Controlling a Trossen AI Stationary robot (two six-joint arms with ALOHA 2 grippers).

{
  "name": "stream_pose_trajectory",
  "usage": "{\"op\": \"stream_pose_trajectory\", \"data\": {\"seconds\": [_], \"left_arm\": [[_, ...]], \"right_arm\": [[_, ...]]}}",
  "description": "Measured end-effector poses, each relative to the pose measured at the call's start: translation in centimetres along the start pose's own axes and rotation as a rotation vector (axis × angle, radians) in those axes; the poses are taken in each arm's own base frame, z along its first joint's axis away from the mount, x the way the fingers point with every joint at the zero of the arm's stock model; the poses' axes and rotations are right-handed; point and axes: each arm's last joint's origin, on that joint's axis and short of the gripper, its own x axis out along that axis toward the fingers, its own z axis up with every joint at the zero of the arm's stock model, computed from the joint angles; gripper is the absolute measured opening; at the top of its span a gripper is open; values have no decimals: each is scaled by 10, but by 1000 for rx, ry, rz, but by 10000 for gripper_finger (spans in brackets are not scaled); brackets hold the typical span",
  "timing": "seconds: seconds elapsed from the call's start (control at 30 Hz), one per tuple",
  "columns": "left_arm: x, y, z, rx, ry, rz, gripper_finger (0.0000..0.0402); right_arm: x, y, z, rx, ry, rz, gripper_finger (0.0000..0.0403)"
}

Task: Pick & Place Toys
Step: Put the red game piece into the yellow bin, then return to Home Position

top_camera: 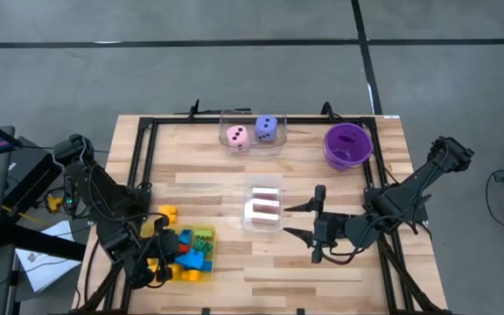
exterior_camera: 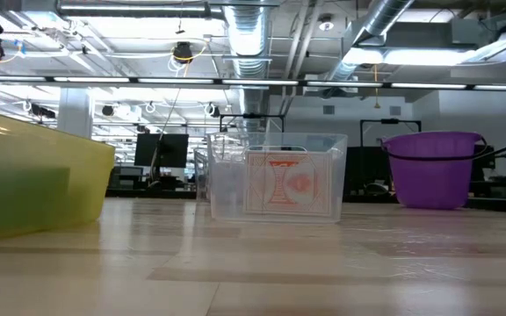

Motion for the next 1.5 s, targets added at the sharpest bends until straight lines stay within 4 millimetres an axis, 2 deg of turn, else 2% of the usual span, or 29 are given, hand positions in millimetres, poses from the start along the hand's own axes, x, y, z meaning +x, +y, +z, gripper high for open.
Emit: {"op": "stream_pose_trajectory", "data": {"seconds": [0.43, 0.9, 1.07, 1.5], "left_arm": [[2, 0, 3, 13, -10, -5, 94], [1, -3, 5, -15, -28, -29, 116], [1, -2, 6, -10, -92, 10, 134], [1, -2, 7, -2, -110, 22, 211]], "right_arm": [[0, 0, 0, 2, 2, 1, 221], [0, 0, -1, -3, 6, 3, 221], [0, 0, -1, -3, 6, 3, 221], [0, 0, -1, -4, 6, 6, 221]]}}
